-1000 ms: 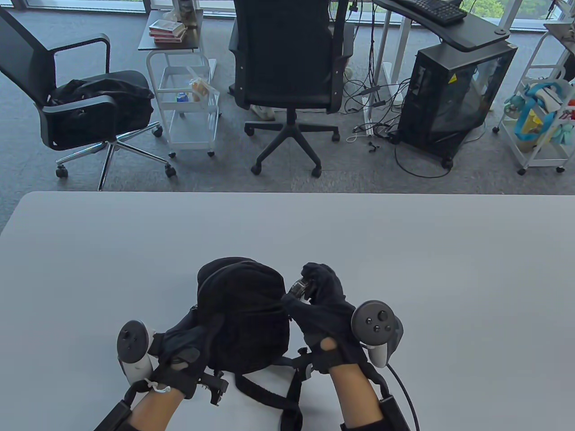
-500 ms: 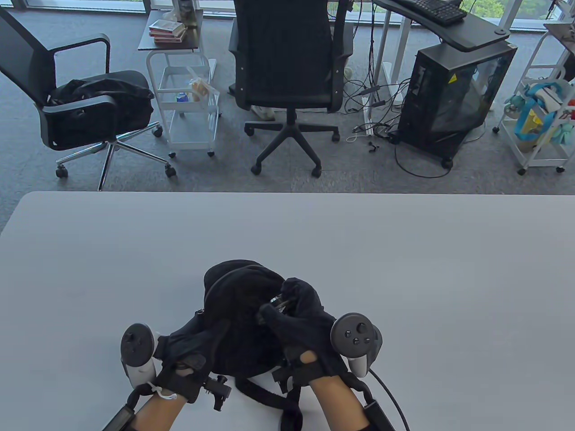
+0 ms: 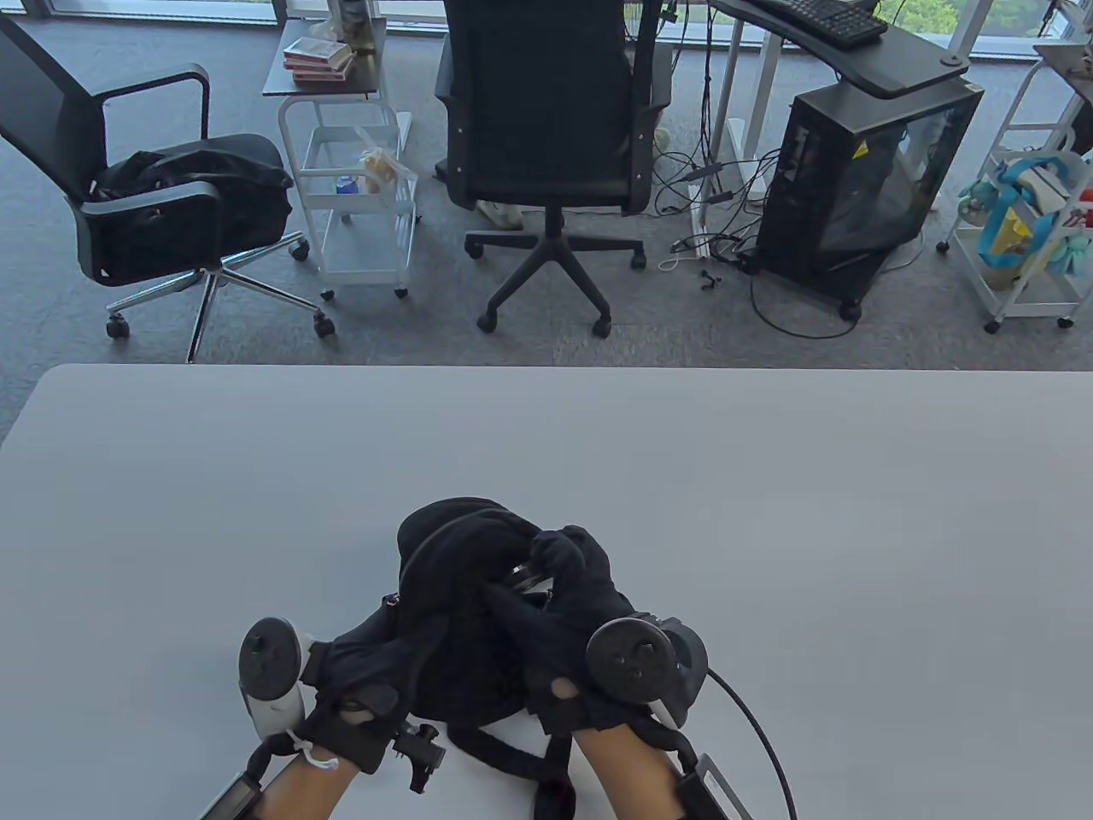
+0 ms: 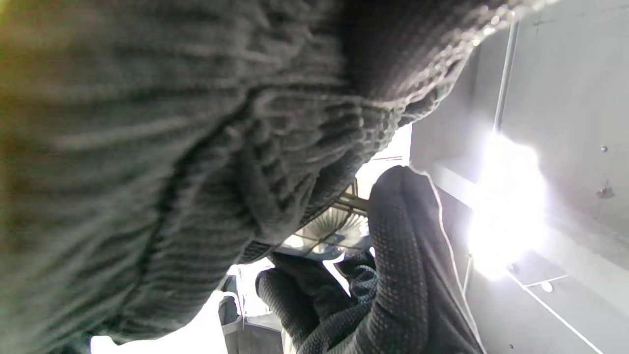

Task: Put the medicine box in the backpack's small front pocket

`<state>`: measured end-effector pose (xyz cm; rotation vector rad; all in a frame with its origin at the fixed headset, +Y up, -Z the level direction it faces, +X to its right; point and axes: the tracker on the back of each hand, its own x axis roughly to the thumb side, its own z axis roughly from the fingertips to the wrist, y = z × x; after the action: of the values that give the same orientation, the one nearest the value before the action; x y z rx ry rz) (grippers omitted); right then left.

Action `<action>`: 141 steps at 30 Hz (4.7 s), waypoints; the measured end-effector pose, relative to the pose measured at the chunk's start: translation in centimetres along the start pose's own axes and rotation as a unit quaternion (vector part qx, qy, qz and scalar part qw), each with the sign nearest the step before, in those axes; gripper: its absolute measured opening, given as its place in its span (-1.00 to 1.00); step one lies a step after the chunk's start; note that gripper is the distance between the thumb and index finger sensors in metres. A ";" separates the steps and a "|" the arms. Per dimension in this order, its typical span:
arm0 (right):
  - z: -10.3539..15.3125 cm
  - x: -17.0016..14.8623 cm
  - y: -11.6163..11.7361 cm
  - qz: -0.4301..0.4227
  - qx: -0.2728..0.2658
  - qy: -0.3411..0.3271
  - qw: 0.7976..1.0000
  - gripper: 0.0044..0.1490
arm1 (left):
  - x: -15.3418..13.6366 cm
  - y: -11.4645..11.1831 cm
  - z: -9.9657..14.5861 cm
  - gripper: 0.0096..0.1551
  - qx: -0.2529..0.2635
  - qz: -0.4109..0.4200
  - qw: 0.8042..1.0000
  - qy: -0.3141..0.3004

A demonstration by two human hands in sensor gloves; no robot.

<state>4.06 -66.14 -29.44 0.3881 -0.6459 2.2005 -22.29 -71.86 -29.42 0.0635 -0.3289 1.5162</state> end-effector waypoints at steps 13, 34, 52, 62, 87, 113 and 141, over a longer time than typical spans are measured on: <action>-0.1 -0.9 0.6 -0.041 0.092 0.042 0.994 0.17 | 0.0 0.0 0.1 -0.52 0.013 -0.011 1.000 -0.001; -0.2 -0.8 1.9 -0.054 0.202 0.012 0.978 -0.14 | -0.1 -0.1 0.2 -0.53 0.012 -0.001 1.000 0.000; -0.2 -3.0 1.0 -0.142 0.120 0.044 0.982 0.00 | 0.5 2.4 0.0 -0.53 0.072 0.090 0.993 -0.022; 2.4 -9.4 4.6 -0.421 0.247 0.278 0.827 0.43 | 0.6 3.8 -0.9 -0.53 0.012 0.218 0.975 -0.038; 0.2 -4.0 2.9 -0.500 0.182 0.163 0.831 -0.28 | -1.3 6.1 -0.6 -0.18 0.118 0.013 0.991 0.065; 1.3 0.5 3.4 -0.149 0.134 0.055 0.978 -0.23 | 3.4 -0.8 0.6 -0.52 -0.028 -0.330 0.943 0.030; 0.6 -8.4 1.2 -0.415 0.110 0.259 0.865 -0.30 | 2.7 4.2 -0.5 -0.19 0.052 -0.349 0.936 0.009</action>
<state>8.55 -72.22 -33.22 0.1242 0.0892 1.4289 -26.29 -68.84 -29.88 0.2262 -0.1802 0.8246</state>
